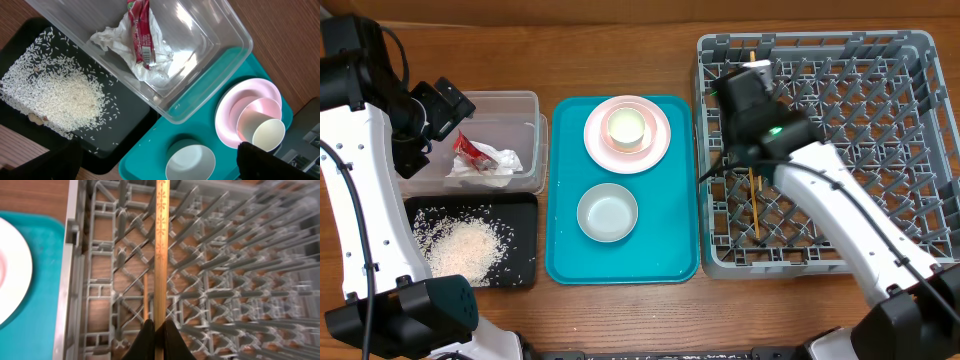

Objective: Sort waste into correct bins and load items into the dishwasher
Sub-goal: 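Carry the chopsticks right and lower them into the grey dish rack, then release the chopsticks in the rack and raise the right gripper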

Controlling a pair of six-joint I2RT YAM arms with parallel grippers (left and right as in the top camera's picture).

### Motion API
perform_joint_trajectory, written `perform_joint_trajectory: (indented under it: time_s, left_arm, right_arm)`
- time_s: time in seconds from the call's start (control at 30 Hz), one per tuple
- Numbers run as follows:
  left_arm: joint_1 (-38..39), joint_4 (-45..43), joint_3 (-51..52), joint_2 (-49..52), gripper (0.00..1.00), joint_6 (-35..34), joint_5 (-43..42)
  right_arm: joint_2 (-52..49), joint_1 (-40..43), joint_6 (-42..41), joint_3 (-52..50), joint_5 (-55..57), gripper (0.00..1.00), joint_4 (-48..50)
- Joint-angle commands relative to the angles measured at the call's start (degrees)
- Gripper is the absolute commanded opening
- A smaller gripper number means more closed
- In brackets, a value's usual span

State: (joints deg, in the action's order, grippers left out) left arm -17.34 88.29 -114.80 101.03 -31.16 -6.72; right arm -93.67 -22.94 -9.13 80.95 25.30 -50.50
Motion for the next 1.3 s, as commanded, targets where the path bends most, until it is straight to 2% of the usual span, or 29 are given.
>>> perform_joint_trajectory:
  time_s: [0.0,0.23,1.03,1.27]
  left_arm:
    - [0.1,0.0,-1.1,-1.4,1.00,0.7,-0.3]
    - [0.1,-0.1,-1.1,-1.4,1.00,0.7,-0.3]
    - [0.1,0.0,-1.1,-1.4,1.00,0.7,-0.3]
    - [0.1,0.0,-1.1,-1.4,1.00,0.7,-0.3]
  right_arm:
    - [0.1,3.7,3.8,0.3,-13.9,0.04,0.1]
    - [0.1,8.6,3.8,0.0,-18.9,0.04,-1.3]
    - [-1.0,8.8,3.1,-4.5,-20.5,0.04,-1.8]
    - [-1.1,8.8,3.1,-4.5,-20.5,0.09,-1.9]
